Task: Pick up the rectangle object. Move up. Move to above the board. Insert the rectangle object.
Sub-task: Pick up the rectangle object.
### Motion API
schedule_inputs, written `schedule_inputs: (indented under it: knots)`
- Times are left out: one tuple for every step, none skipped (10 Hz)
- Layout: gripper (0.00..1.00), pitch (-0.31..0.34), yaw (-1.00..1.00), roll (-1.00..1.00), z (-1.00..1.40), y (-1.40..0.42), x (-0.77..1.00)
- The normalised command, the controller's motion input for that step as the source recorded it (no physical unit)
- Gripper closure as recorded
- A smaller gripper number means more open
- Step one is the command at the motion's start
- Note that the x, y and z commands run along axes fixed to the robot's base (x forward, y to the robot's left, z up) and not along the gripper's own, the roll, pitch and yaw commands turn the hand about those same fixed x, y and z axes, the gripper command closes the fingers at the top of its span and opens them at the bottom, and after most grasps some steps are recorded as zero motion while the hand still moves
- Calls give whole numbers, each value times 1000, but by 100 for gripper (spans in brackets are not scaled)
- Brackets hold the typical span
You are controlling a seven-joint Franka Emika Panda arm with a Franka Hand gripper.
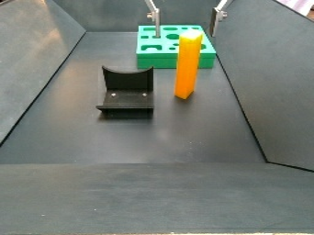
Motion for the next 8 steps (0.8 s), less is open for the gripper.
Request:
schedule_inputs:
  knots:
    - [0, -40, -254, 416, -306, -126, -346]
    - [0, -63, -569, 107, -97, -634, 131]
    - [0, 0, -954, 20, -77, -229, 6]
    - [0, 0, -971, 0, -129, -226, 0]
    - [0, -59, -843, 0, -226, -391, 0]
    - [0, -99, -794, 0, -280, -440, 0]
    - [0, -110, -689, -14, -403, -497, -49]
    - [0, -107, -566, -97, -520, -523, -169]
